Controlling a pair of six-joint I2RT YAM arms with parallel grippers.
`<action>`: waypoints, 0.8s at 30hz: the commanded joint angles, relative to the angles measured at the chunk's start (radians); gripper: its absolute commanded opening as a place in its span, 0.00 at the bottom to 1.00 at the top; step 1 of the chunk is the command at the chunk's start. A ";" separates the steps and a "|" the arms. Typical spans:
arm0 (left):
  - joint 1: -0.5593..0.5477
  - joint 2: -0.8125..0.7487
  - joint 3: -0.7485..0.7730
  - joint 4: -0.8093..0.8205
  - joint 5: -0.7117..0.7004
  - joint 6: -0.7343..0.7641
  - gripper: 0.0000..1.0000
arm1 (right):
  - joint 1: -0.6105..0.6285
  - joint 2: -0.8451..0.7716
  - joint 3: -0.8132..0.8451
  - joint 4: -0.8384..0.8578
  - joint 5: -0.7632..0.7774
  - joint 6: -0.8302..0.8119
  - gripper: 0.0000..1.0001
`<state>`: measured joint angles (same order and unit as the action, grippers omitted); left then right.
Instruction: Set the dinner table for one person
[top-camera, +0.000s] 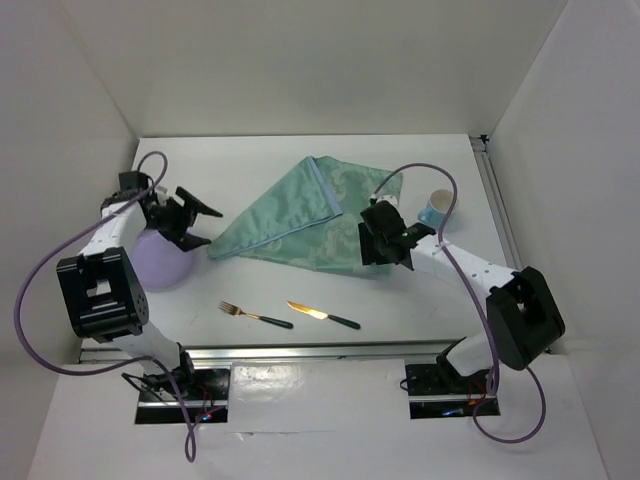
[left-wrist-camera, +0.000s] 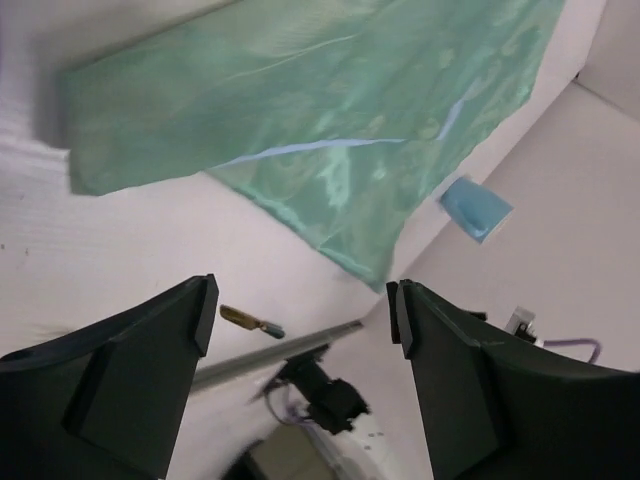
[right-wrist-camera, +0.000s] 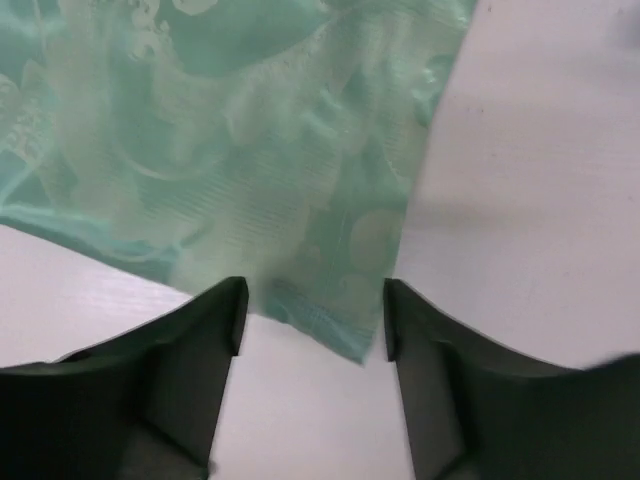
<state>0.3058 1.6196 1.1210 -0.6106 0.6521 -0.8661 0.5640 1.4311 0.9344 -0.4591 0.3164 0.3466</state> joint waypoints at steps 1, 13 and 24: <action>-0.034 -0.055 0.208 0.002 -0.057 0.128 0.90 | 0.010 -0.077 0.050 0.002 0.004 0.037 0.72; -0.396 0.094 0.323 -0.279 -0.882 0.323 0.51 | -0.016 -0.184 0.017 -0.107 -0.259 0.448 0.36; -0.346 0.154 0.191 -0.199 -0.853 0.245 0.74 | -0.139 -0.390 -0.371 0.054 -0.412 0.762 0.71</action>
<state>-0.0692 1.7977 1.3212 -0.8379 -0.1890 -0.6037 0.4496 1.0756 0.5770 -0.5026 -0.0525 1.0225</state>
